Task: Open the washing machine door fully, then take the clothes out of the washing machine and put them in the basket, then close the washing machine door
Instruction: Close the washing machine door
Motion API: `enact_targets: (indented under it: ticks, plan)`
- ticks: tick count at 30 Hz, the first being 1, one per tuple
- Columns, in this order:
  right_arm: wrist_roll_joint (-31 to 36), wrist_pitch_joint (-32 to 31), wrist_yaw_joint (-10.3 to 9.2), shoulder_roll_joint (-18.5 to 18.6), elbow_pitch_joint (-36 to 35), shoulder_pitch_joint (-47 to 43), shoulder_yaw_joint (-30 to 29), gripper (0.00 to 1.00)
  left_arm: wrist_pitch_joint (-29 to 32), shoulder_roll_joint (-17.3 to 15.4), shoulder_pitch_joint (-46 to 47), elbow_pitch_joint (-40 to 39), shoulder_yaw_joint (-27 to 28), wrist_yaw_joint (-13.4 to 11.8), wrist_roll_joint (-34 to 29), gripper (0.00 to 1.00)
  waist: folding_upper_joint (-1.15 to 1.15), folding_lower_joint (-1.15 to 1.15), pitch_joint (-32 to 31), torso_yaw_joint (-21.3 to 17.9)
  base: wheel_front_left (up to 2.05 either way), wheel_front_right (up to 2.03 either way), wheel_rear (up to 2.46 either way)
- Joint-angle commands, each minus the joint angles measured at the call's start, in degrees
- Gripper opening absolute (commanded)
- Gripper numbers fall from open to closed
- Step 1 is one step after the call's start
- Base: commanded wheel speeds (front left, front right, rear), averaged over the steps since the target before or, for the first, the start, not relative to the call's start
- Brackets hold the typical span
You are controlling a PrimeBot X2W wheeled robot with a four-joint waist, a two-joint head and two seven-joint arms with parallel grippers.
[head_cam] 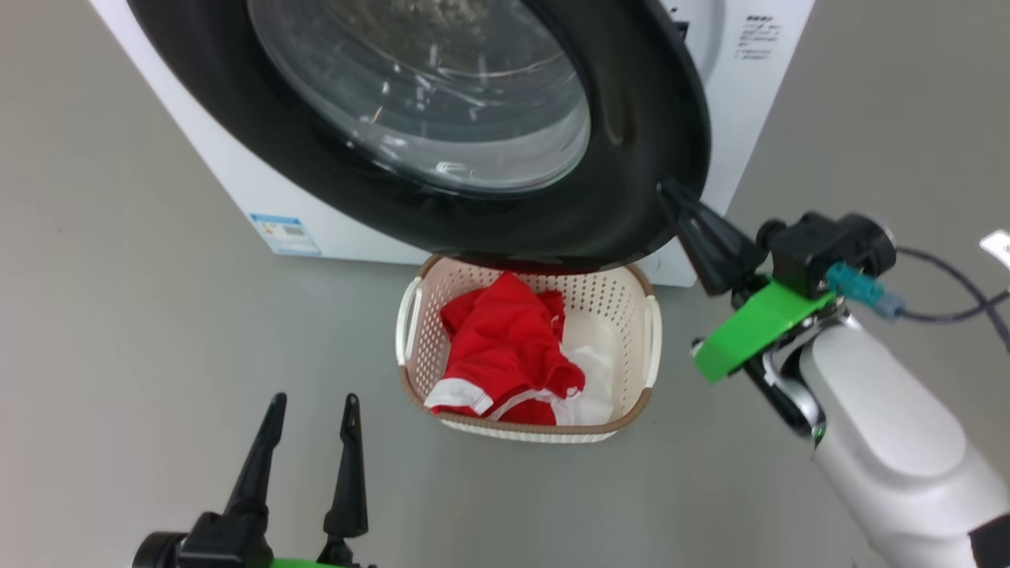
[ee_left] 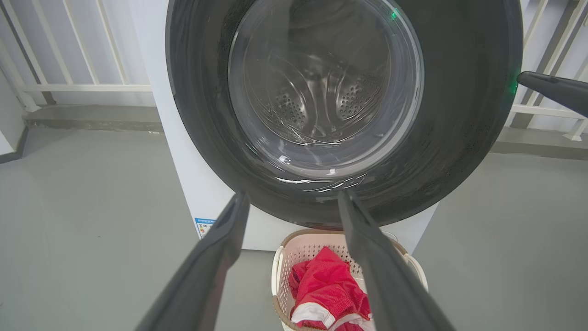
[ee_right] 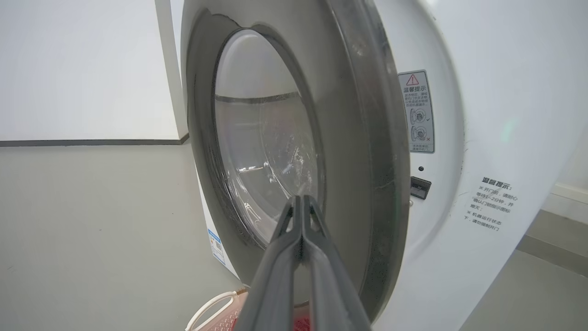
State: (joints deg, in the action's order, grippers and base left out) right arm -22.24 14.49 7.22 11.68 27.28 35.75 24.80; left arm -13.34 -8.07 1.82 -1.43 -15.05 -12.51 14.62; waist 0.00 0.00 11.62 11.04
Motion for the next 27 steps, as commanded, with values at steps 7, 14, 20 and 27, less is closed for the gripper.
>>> enact_targets:
  ticks: [7,14,20,27]
  plan:
    - [-2.9,0.5,0.26,0.6,1.3,6.0,1.1,0.00,-1.3,0.3,3.5,-0.3,1.7,0.8,-0.3,1.00,0.00,0.00,3.1,2.1,0.00,0.00,0.00]
    - [-3.6,0.5,0.26,1.0,2.2,8.5,0.8,0.00,-1.6,1.0,4.3,0.2,1.8,1.2,-0.4,1.00,0.00,0.00,3.7,2.5,0.00,0.00,0.00]
    - [-4.2,0.5,0.26,1.2,2.7,9.9,0.2,0.00,-1.6,1.4,4.7,0.3,2.0,1.5,-0.6,1.00,0.00,0.00,4.4,2.6,0.00,0.00,0.00]
    - [-5.0,0.5,0.26,1.8,3.5,11.3,-0.4,0.00,-1.6,2.0,5.0,-0.1,2.2,2.0,-1.3,1.00,0.00,0.00,5.4,3.0,0.00,0.00,0.00]
